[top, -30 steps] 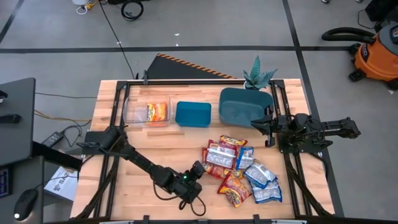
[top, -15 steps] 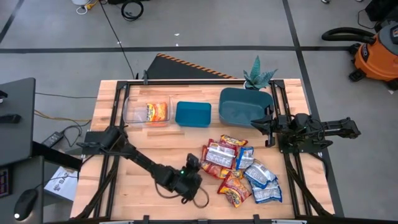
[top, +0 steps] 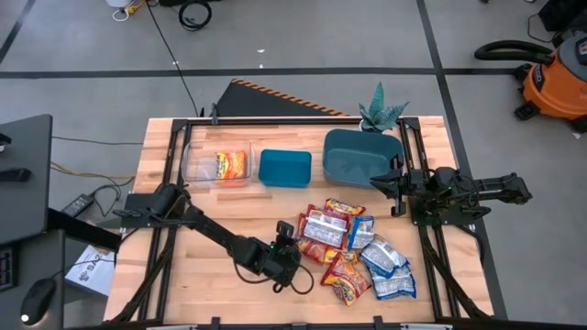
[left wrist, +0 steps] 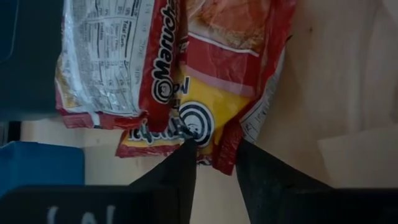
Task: Sort Maruchan noodles
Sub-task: Put the red noodle pack into the dark blue bin
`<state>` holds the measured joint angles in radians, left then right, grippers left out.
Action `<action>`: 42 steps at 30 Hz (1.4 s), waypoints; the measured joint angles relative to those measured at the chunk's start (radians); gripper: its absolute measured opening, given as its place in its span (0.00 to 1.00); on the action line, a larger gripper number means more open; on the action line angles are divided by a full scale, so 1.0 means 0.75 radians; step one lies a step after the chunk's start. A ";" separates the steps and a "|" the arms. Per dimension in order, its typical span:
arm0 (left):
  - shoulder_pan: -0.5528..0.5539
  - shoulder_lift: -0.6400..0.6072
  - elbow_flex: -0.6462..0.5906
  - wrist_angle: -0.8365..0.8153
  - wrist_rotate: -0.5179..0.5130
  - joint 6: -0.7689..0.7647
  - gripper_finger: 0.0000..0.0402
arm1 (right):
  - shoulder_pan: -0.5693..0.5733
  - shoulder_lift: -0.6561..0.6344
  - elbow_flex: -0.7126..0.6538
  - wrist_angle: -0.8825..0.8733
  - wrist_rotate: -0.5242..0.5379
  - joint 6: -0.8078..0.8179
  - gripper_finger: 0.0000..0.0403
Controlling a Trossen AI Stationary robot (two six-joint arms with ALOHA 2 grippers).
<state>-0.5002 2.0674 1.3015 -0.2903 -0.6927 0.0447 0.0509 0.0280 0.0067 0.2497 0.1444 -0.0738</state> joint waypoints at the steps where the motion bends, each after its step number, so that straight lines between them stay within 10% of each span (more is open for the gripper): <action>1: 0.000 0.000 0.000 0.000 0.009 0.000 0.25 | 0.000 0.000 0.000 -0.001 0.000 0.000 0.14; 9: 0.000 -0.021 0.000 -0.041 0.058 -0.021 0.03 | 0.000 0.000 0.000 0.000 0.000 0.000 0.14; 22: 0.076 -0.389 0.000 -0.168 0.099 -0.031 0.02 | 0.000 0.000 0.000 0.004 0.000 0.000 0.14; 33: 0.312 -0.504 0.001 0.216 0.125 0.321 0.02 | 0.000 -0.001 0.000 0.008 0.000 0.000 0.14; 42: 0.674 -0.487 0.001 0.749 0.471 0.573 0.02 | 0.000 0.000 0.000 0.014 0.000 0.000 0.14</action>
<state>0.0053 1.7020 1.3022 0.2711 -0.3395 0.4747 0.0512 0.0280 0.0067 0.2600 0.1445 -0.0735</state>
